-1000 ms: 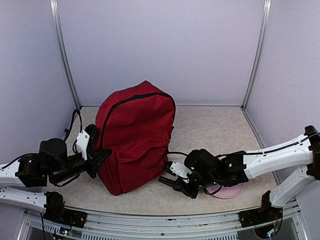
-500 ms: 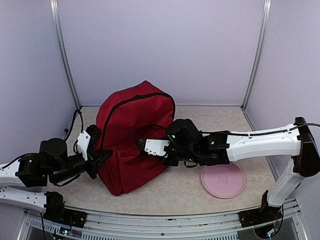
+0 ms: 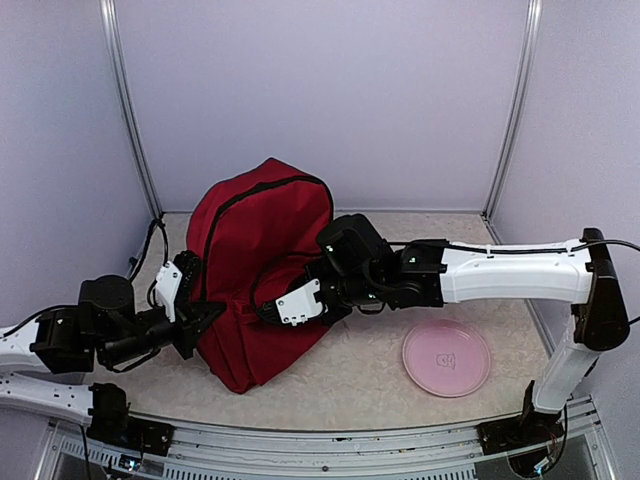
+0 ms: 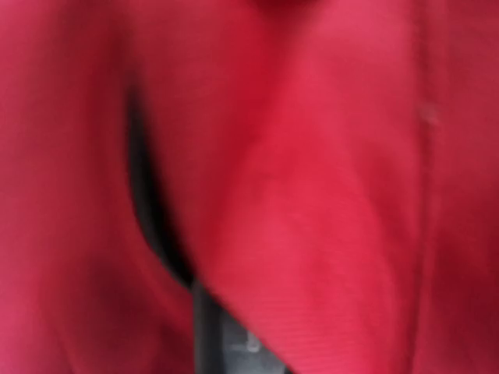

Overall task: Pack the student bag
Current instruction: Place the pen in the lower front pocket of the bag.

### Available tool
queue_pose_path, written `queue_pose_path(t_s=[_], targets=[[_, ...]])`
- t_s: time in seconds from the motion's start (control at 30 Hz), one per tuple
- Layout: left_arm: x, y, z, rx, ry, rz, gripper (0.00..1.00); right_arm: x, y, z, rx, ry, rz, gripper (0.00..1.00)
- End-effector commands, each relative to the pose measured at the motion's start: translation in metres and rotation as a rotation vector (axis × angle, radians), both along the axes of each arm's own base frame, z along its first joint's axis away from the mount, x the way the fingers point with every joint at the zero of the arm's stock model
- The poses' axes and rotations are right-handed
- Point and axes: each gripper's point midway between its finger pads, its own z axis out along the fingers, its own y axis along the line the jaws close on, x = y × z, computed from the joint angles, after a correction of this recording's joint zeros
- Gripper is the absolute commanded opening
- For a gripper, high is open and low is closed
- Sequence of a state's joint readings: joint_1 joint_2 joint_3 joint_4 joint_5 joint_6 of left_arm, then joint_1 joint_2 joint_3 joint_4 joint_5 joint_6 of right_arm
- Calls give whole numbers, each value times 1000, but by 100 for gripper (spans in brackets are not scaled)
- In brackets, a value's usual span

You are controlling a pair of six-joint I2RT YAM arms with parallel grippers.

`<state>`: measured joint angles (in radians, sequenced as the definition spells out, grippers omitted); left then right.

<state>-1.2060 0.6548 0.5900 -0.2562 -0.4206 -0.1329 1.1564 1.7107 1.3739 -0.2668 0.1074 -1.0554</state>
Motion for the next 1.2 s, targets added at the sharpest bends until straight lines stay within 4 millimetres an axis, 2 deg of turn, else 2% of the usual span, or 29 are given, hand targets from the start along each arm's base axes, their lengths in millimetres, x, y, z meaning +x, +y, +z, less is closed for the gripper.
queue_pose_path(t_s=[0.0,0.17,0.2,0.37,0.5,0.6,0.7,0.8,0.93,1.17], targets=[[0,5,61,-187,-84,18,0,-19,-4,-17,-124,-19,140,0],[-3,2,62,-191,-85,-10,0,-29,10,-8,-104,-124,283,0],[-3,1,61,-189,-82,-13,0,-27,15,-2,-103,-166,305,0],[-3,-8,51,-150,-65,-32,0,-14,32,0,-129,-311,379,0],[-3,-12,50,-142,-61,-44,0,-9,42,-8,-161,-324,404,1],[-4,-8,54,-159,-67,-39,0,-5,45,-8,-145,-325,379,12],[-4,0,60,-187,-74,-18,0,-1,45,1,-81,-278,335,29],[-4,6,63,-212,-79,-7,0,8,37,-1,-48,-269,276,46],[-4,13,64,-224,-72,18,0,14,31,6,4,-236,197,54],[2,27,62,-238,-57,87,0,-9,20,38,141,17,156,63]])
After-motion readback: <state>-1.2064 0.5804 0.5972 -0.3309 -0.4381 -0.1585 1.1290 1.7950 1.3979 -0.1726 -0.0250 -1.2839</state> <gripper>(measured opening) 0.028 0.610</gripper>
